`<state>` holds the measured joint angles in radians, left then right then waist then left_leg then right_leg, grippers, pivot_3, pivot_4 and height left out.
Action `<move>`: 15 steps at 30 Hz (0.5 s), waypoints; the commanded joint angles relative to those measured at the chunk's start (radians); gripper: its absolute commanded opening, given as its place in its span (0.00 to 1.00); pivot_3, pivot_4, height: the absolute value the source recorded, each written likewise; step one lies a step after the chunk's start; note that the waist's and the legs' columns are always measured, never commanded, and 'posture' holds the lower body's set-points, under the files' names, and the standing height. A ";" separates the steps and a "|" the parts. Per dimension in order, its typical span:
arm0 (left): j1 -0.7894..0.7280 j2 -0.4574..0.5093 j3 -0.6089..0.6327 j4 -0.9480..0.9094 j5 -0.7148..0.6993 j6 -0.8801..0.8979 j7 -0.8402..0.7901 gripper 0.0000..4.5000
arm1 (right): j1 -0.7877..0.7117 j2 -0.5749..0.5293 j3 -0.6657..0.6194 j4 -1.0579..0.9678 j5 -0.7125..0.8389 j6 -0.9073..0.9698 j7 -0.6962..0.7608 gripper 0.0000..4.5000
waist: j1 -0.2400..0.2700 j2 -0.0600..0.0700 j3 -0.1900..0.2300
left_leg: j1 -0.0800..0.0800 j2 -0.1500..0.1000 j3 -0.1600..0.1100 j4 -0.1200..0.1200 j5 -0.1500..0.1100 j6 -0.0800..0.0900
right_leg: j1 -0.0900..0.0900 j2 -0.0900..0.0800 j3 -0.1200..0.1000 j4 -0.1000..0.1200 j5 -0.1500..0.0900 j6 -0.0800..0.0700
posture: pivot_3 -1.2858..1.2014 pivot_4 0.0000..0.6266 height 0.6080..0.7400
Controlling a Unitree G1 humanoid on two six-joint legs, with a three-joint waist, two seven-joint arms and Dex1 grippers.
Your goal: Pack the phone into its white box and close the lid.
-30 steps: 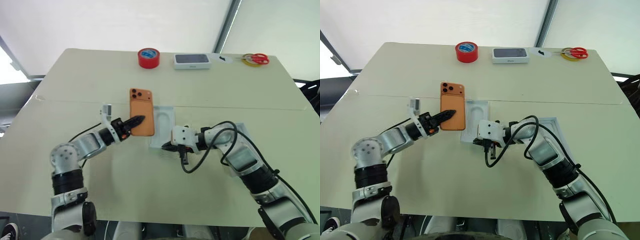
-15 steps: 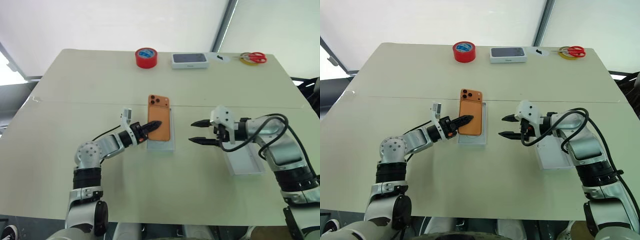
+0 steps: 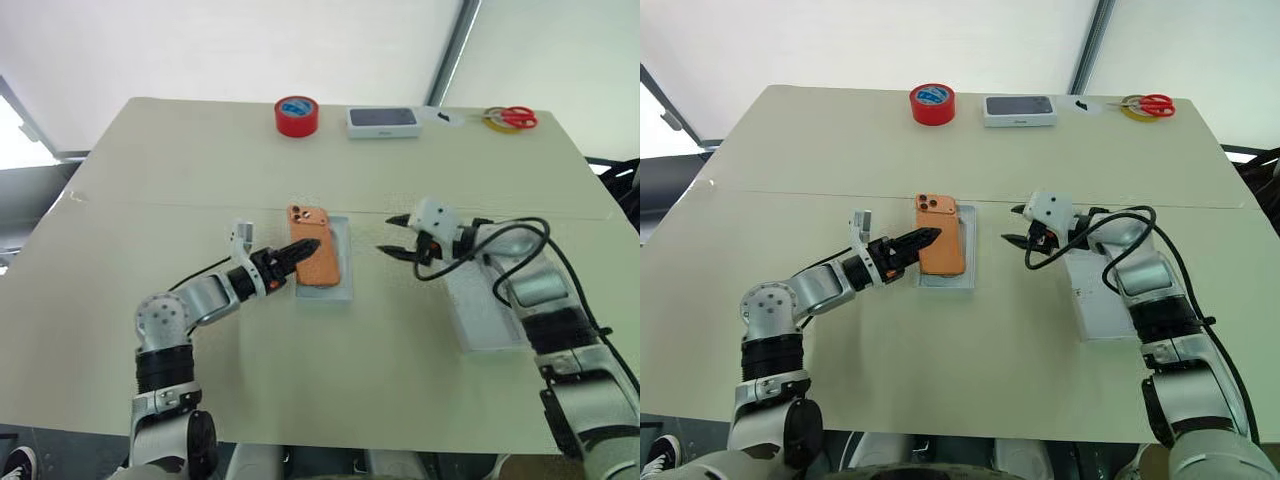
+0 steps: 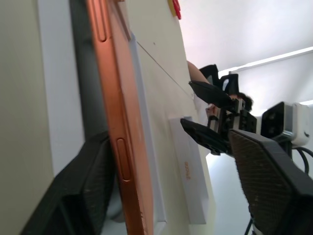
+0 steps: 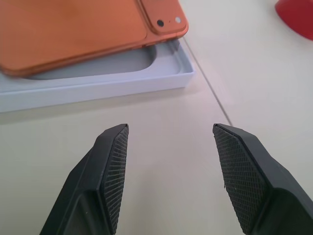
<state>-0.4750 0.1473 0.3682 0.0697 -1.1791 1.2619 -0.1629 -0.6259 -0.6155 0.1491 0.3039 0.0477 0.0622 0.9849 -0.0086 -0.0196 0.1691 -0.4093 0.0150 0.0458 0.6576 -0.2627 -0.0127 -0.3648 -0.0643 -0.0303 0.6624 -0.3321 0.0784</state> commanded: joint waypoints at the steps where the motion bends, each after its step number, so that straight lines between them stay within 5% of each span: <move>1: -0.046 0.034 0.005 -0.050 -0.034 0.024 0.023 0.83 | -0.007 0.008 -0.004 -0.006 -0.005 -0.036 -0.007 0.64 | -0.002 0.000 0.000 | 0.000 0.000 0.000 0.000 0.000 0.000 | 0.000 0.000 0.000 0.000 0.000 0.000 | 0.52 0.24 1.00; 7: -0.030 0.102 -0.015 -0.103 -0.051 0.088 0.027 0.83 | -0.006 0.021 0.007 0.021 -0.031 -0.074 -0.030 0.64 | -0.004 0.000 0.000 | 0.000 0.000 0.000 0.000 0.000 0.000 | 0.000 0.000 0.000 0.000 0.000 0.000 | 0.52 0.24 1.00; 15: 0.024 0.178 -0.057 -0.165 0.082 -0.060 -0.070 0.83 | -0.015 0.038 0.003 0.030 -0.035 -0.076 -0.037 0.64 | -0.001 0.000 0.000 | 0.000 0.000 0.000 0.000 0.000 0.000 | 0.000 0.000 0.000 0.000 0.000 0.000 | 0.52 0.24 1.00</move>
<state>-0.4433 0.3227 0.3084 -0.0515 -1.1162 1.2636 -0.1955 -0.6265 -0.5813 0.1618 0.3419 0.0121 0.0036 0.9564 -0.0096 -0.0192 0.1695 -0.4094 0.0152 0.0458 0.6578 -0.2626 -0.0130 -0.3650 -0.0640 -0.0302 0.6625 -0.3322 0.0784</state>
